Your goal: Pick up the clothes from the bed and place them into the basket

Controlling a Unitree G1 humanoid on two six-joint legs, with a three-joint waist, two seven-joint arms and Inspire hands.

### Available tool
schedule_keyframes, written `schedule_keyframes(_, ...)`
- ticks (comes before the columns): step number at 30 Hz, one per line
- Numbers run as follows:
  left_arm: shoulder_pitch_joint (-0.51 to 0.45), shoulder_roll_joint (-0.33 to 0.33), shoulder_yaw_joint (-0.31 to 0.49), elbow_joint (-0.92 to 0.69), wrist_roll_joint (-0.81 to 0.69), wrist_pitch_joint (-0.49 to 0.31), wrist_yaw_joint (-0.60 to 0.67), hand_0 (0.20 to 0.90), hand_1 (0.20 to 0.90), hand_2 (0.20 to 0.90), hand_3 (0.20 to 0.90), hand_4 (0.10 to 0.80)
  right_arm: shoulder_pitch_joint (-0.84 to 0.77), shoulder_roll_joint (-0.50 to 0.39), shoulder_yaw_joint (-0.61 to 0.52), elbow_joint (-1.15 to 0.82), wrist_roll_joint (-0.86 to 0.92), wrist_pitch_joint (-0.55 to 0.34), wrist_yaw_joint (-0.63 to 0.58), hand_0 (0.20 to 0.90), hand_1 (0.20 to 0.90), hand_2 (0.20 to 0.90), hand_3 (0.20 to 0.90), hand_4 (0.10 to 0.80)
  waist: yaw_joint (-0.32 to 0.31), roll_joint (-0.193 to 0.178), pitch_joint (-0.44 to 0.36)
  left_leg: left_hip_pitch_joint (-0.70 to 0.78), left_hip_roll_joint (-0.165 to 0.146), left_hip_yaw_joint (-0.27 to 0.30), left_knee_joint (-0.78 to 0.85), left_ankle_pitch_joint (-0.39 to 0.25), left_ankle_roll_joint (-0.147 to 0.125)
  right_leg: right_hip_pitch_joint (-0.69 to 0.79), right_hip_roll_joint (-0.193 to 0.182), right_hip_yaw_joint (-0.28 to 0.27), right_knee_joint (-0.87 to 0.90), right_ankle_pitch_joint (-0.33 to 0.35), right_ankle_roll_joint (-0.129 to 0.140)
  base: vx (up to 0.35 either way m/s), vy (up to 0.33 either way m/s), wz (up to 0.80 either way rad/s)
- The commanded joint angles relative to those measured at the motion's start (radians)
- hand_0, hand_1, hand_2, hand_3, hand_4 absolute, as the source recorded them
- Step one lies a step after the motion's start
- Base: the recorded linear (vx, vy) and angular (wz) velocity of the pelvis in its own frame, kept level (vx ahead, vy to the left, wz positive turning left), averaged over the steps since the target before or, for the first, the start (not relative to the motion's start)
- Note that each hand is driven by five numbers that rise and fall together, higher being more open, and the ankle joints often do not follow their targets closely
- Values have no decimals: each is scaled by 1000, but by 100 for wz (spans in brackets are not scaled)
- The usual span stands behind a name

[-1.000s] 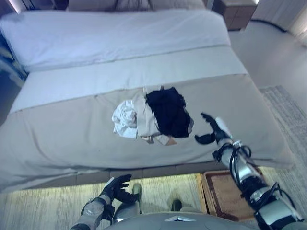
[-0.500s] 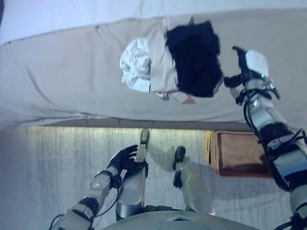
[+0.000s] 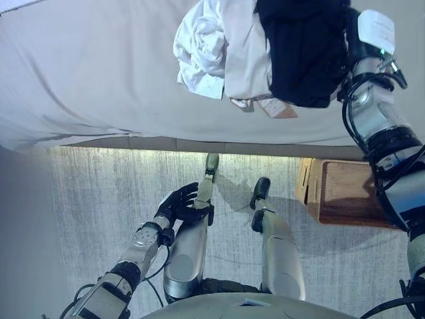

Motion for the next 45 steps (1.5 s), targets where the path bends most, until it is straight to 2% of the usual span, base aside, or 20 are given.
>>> schedule_keyframes(1, 30, 1, -48, -32, -58, -27, -16, 900, 900, 900, 900, 800, -185, -141, 84, -43, -28, 2, -31, 900, 900, 900, 900, 800, 12, -1, -20, -31, -27, 68, 80, -132, 22, -69, 36, 6, 6, 47, -46, 5, 0, 5)
schedule_keyframes(5, 34, 10, -45, -55, -90, -44, -14, 900, 900, 900, 900, 800, -230, -129, 117, -47, -22, 35, -9, 900, 900, 900, 900, 800, 27, 9, -20, -91, -30, 62, 100, -127, 21, -123, 34, -1, 42, 37, -48, 2, -5, 2)
schedule_keyframes(11, 49, 18, -48, -118, -152, -86, -36, 900, 900, 900, 900, 800, -300, -107, 161, -18, 21, 39, 54, 900, 900, 900, 900, 800, 51, 33, -20, -177, -36, 58, 140, -122, 15, -195, 26, -10, 85, 26, -52, 2, 3, -1)
schedule_keyframes(19, 81, 54, -57, -214, -203, -116, -43, 900, 900, 900, 900, 800, -336, -89, 190, -11, 123, 6, 231, 900, 900, 900, 900, 800, 84, 57, -20, -303, -25, 43, 211, -119, 17, -321, 23, -7, 207, -17, -74, -4, -1, 2)
schedule_keyframes(23, 102, 67, -55, -233, -225, -132, -57, 900, 900, 900, 900, 800, -343, -82, 193, 12, 169, 4, 258, 900, 900, 900, 900, 800, 97, 66, -20, -350, -21, 38, 240, -116, 15, -362, 19, -5, 251, -33, -82, 17, -6, 1)
schedule_keyframes(24, 116, 69, -54, -236, -233, -137, -63, 900, 900, 900, 900, 800, -338, -77, 187, 24, 186, -4, 272, 900, 900, 900, 900, 800, 90, 62, -20, -345, -31, 38, 253, -143, 10, -361, 8, 10, 277, -72, -74, 75, -28, 4)
schedule_keyframes(31, 145, 81, -50, -272, -240, -161, -78, 900, 900, 900, 900, 800, -344, -63, 172, 36, 277, -47, 327, 900, 900, 900, 900, 800, 98, 72, -20, -403, -27, 34, 299, -148, 8, -416, 12, 25, 321, -85, -84, 0, 9, 2)
schedule_keyframes(32, 150, 82, -47, -284, -241, -161, -78, 900, 900, 900, 900, 800, -338, -63, 165, 33, 301, -70, 328, 300, 300, 300, 200, 100, 98, 75, -20, -412, -28, 34, 308, -148, 8, -424, 14, 27, 331, -88, -86, -24, 39, -1)
schedule_keyframes(37, 170, 92, -43, -294, -259, -171, -80, 900, 900, 900, 900, 800, -316, -71, 133, 14, 334, -120, 284, 300, 300, 300, 200, 100, 95, 75, -20, -422, -24, 36, 322, -148, 7, -429, 23, 32, 345, -93, -87, -13, 15, -1)
schedule_keyframes(45, 193, 98, -27, -286, -262, -181, -87, 900, 900, 900, 900, 800, -306, -86, 116, 25, 327, -134, 268, 300, 300, 300, 200, 100, 89, 72, -20, -377, -23, 43, 322, -156, 8, -381, 40, 35, 334, -96, -89, 0, 0, 0)
